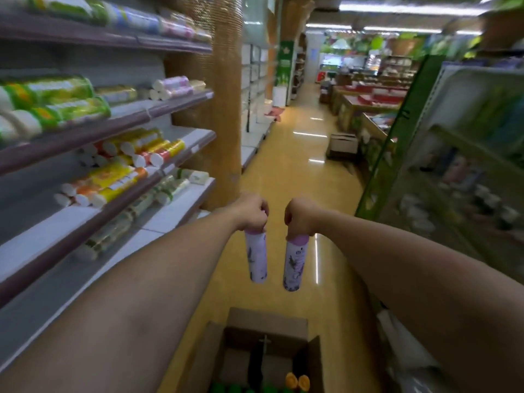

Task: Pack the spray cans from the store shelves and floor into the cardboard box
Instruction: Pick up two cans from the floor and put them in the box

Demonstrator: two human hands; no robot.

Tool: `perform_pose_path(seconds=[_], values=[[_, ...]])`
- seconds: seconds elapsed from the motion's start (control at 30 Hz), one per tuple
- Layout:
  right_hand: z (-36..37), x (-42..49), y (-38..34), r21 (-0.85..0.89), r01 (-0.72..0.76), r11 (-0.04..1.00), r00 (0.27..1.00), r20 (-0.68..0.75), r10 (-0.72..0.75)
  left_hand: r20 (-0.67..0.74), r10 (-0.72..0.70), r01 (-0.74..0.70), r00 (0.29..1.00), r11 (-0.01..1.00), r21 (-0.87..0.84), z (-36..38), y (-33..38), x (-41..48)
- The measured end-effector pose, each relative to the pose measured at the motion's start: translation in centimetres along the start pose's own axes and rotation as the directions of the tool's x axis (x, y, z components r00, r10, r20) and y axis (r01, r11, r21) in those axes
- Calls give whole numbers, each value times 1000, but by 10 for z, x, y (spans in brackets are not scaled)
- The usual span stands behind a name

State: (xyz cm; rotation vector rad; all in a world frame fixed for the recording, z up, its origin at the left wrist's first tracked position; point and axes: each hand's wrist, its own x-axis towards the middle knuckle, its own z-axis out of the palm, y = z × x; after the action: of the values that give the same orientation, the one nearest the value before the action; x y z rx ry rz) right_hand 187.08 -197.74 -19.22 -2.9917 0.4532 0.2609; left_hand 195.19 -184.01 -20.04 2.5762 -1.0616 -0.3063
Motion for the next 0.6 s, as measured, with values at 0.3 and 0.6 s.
perform_pose_path(seconds=[0.3,0.6], values=[[70,36,50,96,-168,981,982,108,157,155,67,-61,986,997,-41,69,-1,66],[157,81,108,130,-212,968,948,268,172,311,-7,32,950,997,-76,171,-6,120]])
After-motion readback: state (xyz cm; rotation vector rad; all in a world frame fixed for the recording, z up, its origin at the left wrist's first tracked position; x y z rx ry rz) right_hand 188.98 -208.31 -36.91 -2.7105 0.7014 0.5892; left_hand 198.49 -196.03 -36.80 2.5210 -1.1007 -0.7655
